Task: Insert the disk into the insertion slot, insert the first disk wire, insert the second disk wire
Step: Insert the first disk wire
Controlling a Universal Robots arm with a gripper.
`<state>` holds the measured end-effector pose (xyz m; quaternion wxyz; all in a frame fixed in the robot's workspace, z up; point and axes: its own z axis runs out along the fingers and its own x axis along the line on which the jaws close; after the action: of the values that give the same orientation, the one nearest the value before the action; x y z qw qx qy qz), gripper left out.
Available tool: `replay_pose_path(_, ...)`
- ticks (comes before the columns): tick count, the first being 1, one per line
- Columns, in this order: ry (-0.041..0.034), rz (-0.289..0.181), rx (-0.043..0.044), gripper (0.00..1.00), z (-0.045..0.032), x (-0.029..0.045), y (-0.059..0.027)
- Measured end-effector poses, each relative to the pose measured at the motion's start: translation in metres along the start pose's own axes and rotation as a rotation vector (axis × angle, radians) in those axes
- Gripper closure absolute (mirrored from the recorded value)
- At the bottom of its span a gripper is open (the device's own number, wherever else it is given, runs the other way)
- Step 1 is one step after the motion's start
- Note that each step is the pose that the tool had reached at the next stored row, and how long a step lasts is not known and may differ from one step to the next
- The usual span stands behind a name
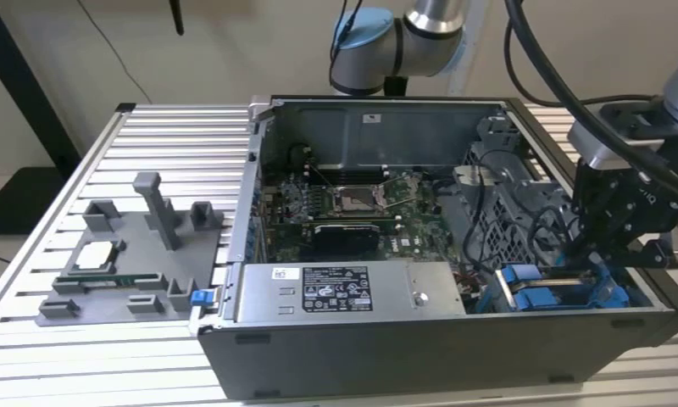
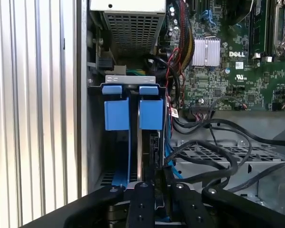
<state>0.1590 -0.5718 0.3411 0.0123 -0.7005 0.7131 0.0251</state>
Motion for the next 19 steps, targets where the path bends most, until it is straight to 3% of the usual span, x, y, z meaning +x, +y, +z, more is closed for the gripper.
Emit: replay_pose_path(19, -0.0023, -0.004, -0.0003, 1.00, 0.0021, -0.0007, -0.0011)
